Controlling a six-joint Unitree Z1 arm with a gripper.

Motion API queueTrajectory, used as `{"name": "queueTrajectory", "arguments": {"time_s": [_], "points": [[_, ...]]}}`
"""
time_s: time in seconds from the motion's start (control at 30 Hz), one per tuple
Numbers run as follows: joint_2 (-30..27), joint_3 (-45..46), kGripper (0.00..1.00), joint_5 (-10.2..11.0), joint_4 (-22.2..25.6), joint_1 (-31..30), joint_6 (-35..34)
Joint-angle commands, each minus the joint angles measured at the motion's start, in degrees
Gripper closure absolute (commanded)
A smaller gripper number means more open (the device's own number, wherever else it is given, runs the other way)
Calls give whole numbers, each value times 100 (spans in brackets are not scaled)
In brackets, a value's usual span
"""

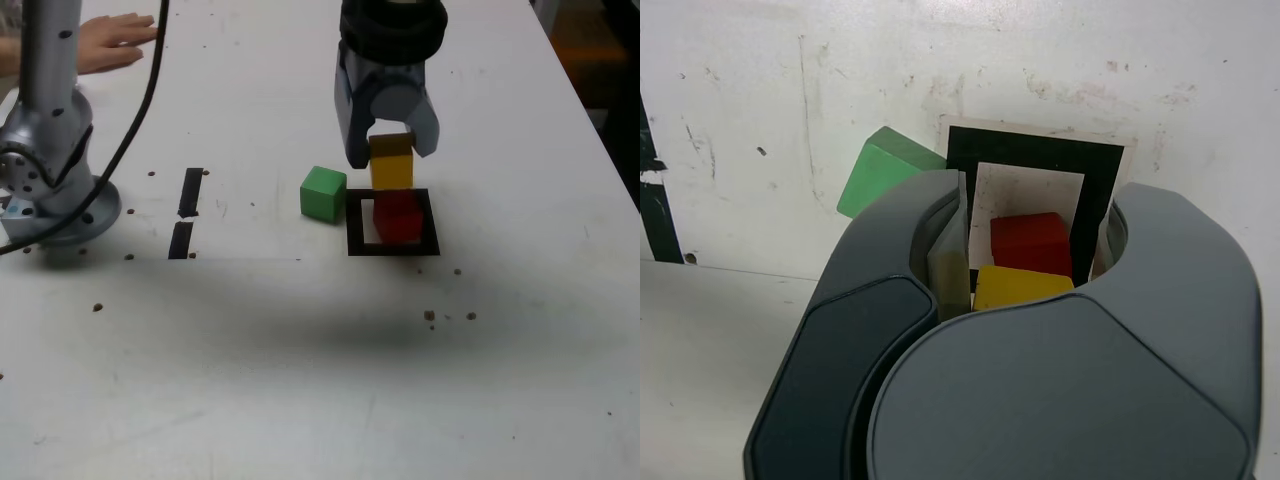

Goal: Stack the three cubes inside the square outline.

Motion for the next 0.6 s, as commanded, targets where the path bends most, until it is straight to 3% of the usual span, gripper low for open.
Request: {"name": "queueTrajectory", "arguments": {"time_s": [0.0,0.57], "points": [[33,27,89,4,-25,-25,-18],[244,165,83,10,-396,-25,-46]]}}
